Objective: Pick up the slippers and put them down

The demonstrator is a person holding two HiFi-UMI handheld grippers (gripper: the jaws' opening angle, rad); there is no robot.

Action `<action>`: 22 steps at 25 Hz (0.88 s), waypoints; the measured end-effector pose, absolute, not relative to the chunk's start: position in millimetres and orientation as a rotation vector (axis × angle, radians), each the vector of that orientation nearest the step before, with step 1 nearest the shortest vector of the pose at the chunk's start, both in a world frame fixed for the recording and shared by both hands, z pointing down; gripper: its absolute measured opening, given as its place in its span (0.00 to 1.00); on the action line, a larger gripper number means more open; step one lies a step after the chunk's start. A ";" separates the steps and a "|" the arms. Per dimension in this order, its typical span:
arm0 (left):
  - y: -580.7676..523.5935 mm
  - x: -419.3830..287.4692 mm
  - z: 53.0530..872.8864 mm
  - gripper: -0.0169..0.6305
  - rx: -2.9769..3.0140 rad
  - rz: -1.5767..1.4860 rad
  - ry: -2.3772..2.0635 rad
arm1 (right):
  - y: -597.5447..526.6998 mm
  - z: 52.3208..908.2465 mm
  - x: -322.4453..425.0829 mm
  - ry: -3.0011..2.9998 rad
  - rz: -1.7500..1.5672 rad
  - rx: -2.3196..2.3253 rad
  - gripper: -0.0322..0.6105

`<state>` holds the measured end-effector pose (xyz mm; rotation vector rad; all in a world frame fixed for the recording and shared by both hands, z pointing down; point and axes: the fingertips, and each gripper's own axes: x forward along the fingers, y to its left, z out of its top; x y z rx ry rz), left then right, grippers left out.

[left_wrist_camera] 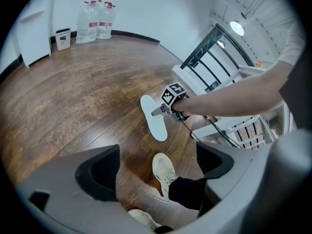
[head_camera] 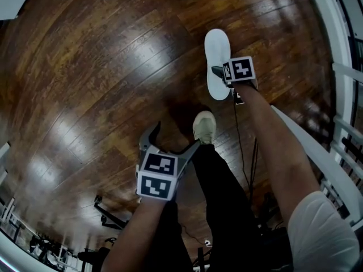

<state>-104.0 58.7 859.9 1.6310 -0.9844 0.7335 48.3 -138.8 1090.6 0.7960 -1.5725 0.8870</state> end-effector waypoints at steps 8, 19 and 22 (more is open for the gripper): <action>40.3 -104.3 729.9 0.78 1.698 0.800 -0.998 | -98.8 930.5 65.7 -1.589 0.953 0.823 0.87; 76.9 -94.7 507.7 0.78 1.897 0.916 -0.940 | 21.6 610.2 87.1 -1.709 1.040 0.969 0.87; 97.4 -94.3 449.7 0.78 1.999 0.939 -0.884 | 51.3 518.5 112.0 -1.736 1.019 1.113 0.87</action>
